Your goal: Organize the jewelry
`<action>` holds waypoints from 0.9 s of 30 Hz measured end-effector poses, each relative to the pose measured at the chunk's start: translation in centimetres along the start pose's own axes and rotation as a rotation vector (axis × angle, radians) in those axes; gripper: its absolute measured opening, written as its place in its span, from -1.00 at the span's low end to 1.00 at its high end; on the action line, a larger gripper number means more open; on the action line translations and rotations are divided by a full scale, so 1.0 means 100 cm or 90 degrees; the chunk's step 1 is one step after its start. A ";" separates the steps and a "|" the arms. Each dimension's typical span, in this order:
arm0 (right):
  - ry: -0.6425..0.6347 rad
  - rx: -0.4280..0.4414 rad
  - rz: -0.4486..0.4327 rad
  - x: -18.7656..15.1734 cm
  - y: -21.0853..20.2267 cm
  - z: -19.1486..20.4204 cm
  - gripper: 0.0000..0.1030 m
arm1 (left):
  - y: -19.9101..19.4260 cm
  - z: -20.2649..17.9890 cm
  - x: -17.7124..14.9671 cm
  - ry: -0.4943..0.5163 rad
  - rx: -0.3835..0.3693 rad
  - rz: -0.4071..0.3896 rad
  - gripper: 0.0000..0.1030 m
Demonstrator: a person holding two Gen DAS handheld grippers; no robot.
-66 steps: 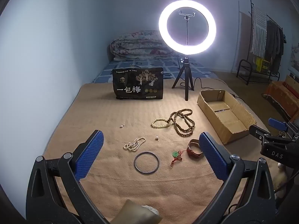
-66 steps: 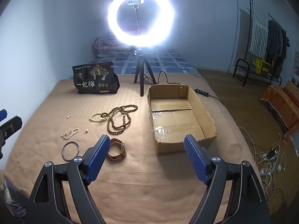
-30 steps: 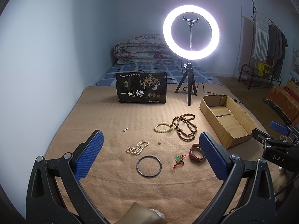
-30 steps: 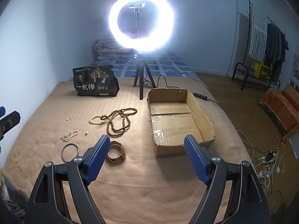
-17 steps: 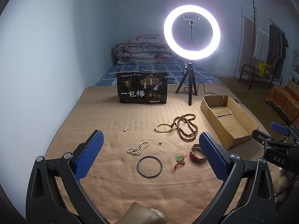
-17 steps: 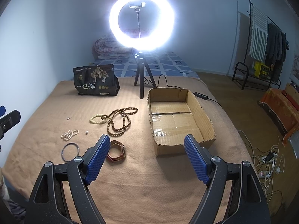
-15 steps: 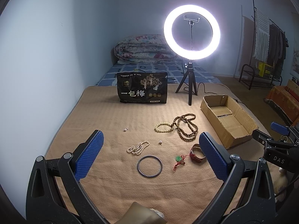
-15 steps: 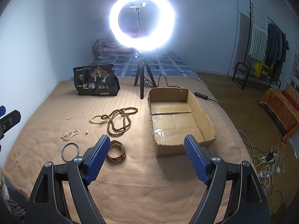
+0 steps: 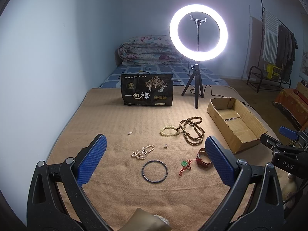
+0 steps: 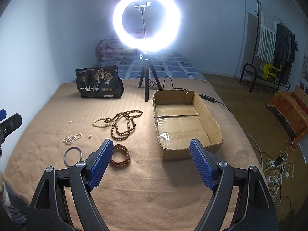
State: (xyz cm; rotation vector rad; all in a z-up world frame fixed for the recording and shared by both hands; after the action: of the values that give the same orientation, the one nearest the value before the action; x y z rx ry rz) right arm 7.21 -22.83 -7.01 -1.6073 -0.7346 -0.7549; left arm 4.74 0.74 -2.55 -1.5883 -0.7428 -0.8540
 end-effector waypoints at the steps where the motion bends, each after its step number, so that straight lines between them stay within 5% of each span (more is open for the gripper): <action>1: 0.000 -0.001 0.000 0.000 0.000 0.000 0.58 | 0.000 0.000 0.000 0.000 0.000 0.000 1.00; 27: -0.015 0.022 0.018 -0.003 0.009 0.011 0.58 | 0.011 0.016 -0.009 -0.008 0.010 0.023 1.00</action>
State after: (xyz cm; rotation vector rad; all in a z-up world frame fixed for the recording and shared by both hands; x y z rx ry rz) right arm 7.84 -21.95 -7.93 -1.5949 -0.7371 -0.7005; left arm 5.40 2.09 -4.04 -1.5894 -0.7259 -0.8103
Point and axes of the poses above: each gripper's, at about its wrist camera, not at the fingertips, and y roughly the way its jaws point, z to its left, x to its top, the point moved 6 cm from there along y, roughly the way its jaws point, and after that the axes turned 11 degrees about -x, right-handed, at the moved point
